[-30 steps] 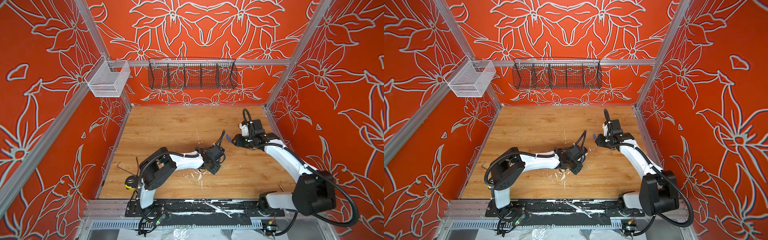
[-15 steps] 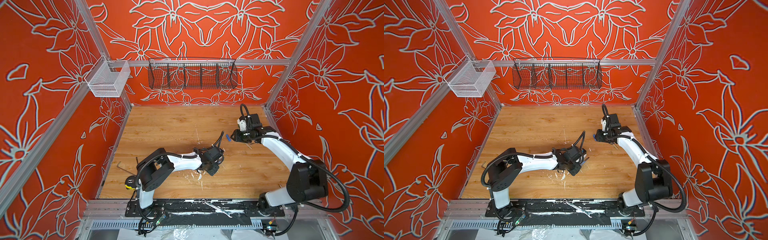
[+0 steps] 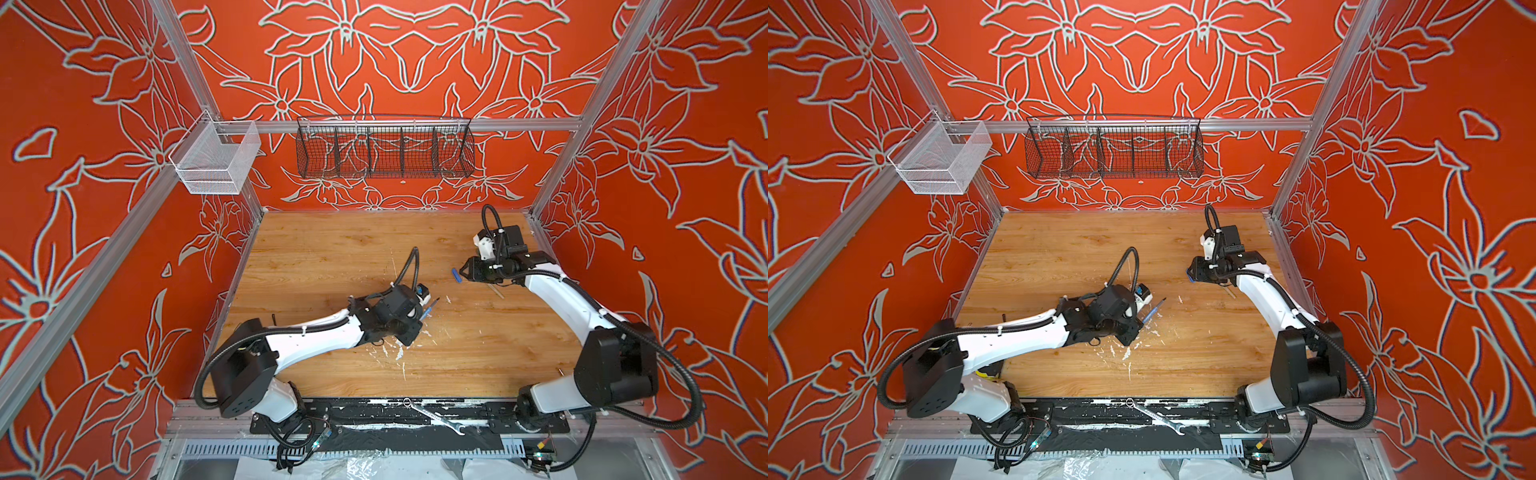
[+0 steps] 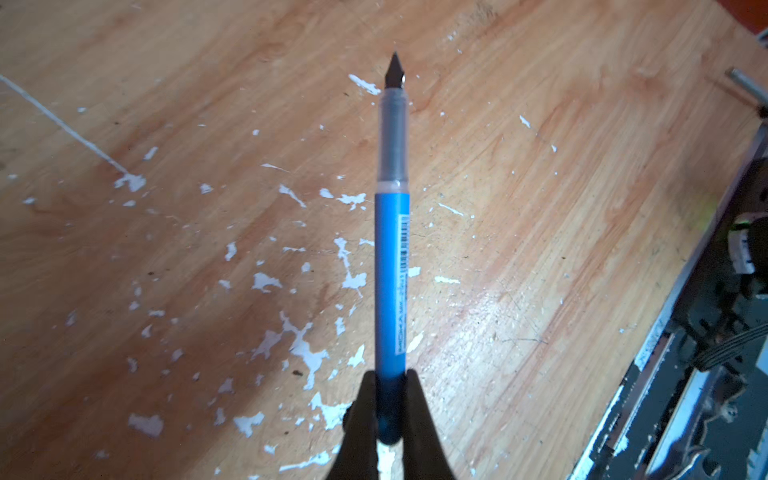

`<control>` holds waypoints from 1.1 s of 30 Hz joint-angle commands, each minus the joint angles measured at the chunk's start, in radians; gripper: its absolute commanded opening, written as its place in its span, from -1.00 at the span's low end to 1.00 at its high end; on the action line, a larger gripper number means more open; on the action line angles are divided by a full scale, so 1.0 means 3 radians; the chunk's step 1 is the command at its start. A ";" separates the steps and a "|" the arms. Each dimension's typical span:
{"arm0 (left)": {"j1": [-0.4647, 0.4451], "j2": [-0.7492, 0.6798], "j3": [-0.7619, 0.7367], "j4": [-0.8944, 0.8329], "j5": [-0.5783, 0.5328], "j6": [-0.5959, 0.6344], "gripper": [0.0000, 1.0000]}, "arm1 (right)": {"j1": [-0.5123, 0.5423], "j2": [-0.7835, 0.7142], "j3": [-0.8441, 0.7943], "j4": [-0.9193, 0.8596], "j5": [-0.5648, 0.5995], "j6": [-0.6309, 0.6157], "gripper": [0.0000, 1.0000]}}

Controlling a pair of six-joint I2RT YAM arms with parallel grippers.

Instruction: Insert the pens into the pen caps

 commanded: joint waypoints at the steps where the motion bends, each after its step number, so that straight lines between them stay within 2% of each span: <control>1: 0.0125 -0.0444 -0.0317 0.0512 0.0187 -0.0144 -1.00 | -0.0033 -0.0185 -0.0056 0.0110 -0.0168 0.0019 -0.14; 5: 0.0203 -0.1070 -0.0741 0.1092 0.0355 -0.0099 -1.00 | -0.0037 -0.0127 -0.0051 0.0146 -0.0182 0.0008 -0.14; 7: 0.0227 -0.1358 -0.0901 0.1255 0.0296 -0.0117 -1.00 | -0.0038 -0.0050 -0.0049 0.0203 -0.0217 -0.0003 -0.14; 10: 0.0266 -0.1801 -0.1000 0.1202 0.0212 -0.0094 -1.00 | -0.0034 0.0161 0.0077 0.0138 -0.0137 -0.0170 -0.15; 14: 0.0298 -0.2214 -0.1162 0.1290 0.0285 -0.0008 -1.00 | -0.0028 0.0535 0.0373 -0.0124 0.0154 -0.0374 -0.19; 20: 0.0322 -0.2426 -0.1223 0.1348 0.0331 0.0032 -1.00 | 0.0023 0.1043 0.0807 -0.0390 0.0410 -0.0583 -0.26; 25: 0.0363 -0.2370 -0.1188 0.1279 0.0357 0.0047 -1.00 | 0.0266 0.1486 0.1243 -0.0724 0.0892 -0.0810 -0.29; 33: 0.0400 -0.2560 -0.1190 0.1130 0.0413 0.0052 -1.00 | 0.0244 0.1922 0.1662 -0.0938 0.0903 -0.0883 -0.31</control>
